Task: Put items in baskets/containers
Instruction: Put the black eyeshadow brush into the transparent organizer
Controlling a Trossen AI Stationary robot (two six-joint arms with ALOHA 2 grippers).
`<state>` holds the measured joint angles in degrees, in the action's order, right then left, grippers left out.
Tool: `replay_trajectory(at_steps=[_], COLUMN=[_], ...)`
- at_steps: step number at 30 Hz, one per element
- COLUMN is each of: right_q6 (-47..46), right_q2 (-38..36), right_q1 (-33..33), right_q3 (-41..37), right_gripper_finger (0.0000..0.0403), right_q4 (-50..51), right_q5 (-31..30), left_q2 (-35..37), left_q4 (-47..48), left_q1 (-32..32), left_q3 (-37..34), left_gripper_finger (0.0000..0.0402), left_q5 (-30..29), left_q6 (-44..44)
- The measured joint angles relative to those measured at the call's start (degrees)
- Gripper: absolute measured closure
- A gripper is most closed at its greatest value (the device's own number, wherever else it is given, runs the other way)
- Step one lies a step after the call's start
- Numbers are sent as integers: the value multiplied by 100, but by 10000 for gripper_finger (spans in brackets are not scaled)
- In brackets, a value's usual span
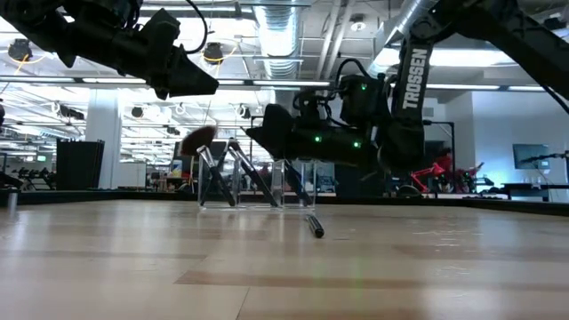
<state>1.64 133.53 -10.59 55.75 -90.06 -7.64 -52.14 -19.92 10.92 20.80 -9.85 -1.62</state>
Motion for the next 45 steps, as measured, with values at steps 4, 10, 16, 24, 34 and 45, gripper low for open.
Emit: replay_trajectory(at_steps=[4, 10, 16, 24, 34, 45], right_q6=[214, 230, 288, 288, 519, -2733], right_q2=[-50, -50, -50, -361, -2545, -3669], right_q1=[0, 34, 59, 182, 812, 1835], right_q3=[0, 0, 0, 0, 55, 407], right_gripper_finger=[378, 362, 356, 351, 328, 296], right_q4=[-5, 8, 6, 30, 4271, 8300], right_q5=[0, 7, 13, 190, -180, -836], left_q2=[0, 0, 0, 0, 0, 0], left_q4=[0, 0, 0, 0, -1, 49], left_q1=[0, 0, 0, -2, -2, 0], left_q3=[0, 0, 0, 0, 0, 0], left_gripper_finger=[238, 238, 238, 238, 238, 238], left_q5=[0, 2, 2, 4, 7, 354], left_q6=[-1, -1, 0, -1, 0, -1])
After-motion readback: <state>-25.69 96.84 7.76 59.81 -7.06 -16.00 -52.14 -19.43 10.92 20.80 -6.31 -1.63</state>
